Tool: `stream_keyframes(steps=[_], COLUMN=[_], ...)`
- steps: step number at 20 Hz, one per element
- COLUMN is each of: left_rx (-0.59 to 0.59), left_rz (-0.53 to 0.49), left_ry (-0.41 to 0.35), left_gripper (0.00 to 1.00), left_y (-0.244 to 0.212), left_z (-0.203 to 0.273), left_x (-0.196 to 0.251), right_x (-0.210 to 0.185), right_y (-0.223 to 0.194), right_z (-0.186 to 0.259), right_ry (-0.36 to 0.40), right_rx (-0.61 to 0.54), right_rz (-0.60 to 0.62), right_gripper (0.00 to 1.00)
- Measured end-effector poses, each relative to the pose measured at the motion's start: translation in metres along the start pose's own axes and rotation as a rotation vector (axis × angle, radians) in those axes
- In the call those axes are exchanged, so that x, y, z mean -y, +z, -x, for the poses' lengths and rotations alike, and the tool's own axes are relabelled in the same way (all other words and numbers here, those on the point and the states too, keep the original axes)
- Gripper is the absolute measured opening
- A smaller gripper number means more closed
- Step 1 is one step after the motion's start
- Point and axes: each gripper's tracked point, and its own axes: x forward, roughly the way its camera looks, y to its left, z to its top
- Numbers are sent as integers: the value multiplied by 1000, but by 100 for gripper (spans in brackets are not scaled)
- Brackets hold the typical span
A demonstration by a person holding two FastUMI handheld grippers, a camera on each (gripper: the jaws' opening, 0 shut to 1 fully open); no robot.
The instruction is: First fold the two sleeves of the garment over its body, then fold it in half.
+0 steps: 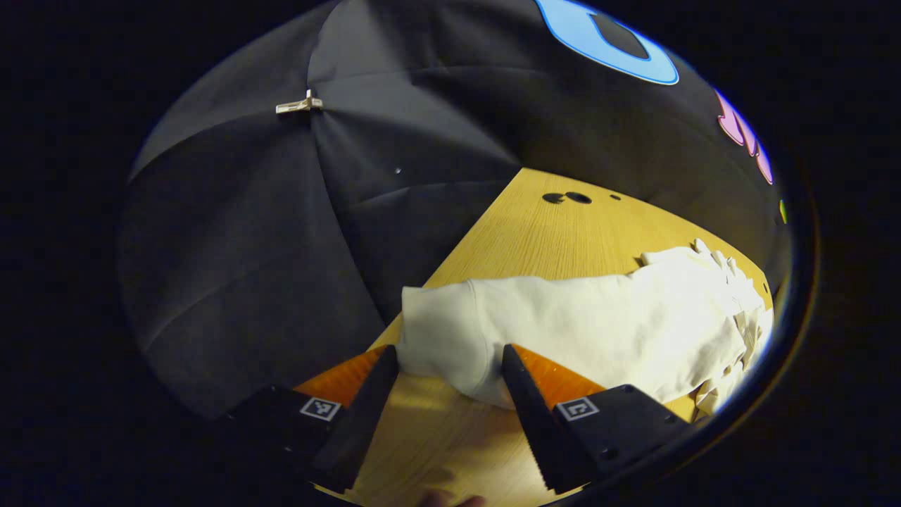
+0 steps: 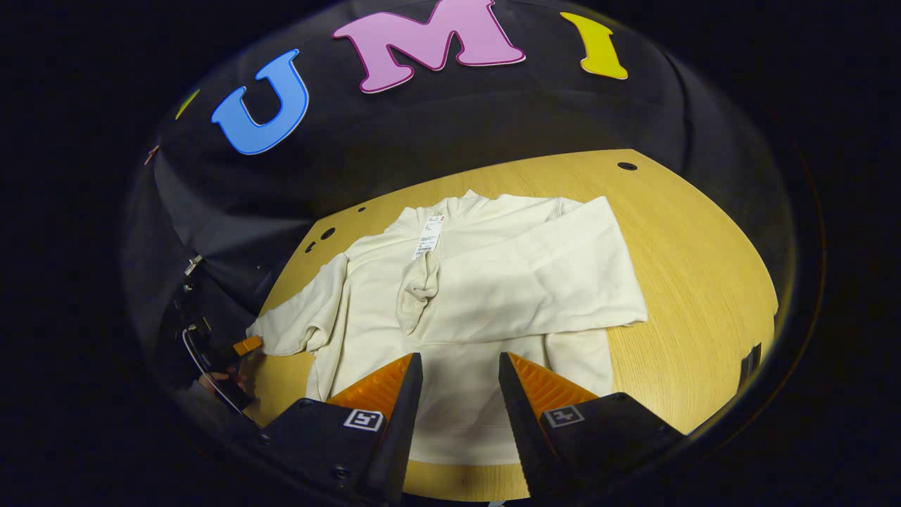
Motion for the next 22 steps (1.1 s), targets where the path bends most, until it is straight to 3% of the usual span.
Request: stream_keyframes(steps=[1,4,6,13,22], left_rx=[14,49,60,102,245], left_rz=[-20,-6,-7,-33,-55], left_ry=[-38,-46,-29,-23,-171], left_gripper=[94,27,11,6,6], left_y=[1,9,12,27,77], left_z=[1,-3,-3,22,93], left_x=[7,6,6,22,115], right_x=[0,3,7,34,68], right_y=[-2,-8,-12,-21,-22], right_z=[3,9,15,25,39], right_ry=[2,12,15,15,35], right_rx=[-4,-14,-18,-35,-28], right_rz=[3,12,15,3,-23], right_gripper=[67,67,67,67,67])
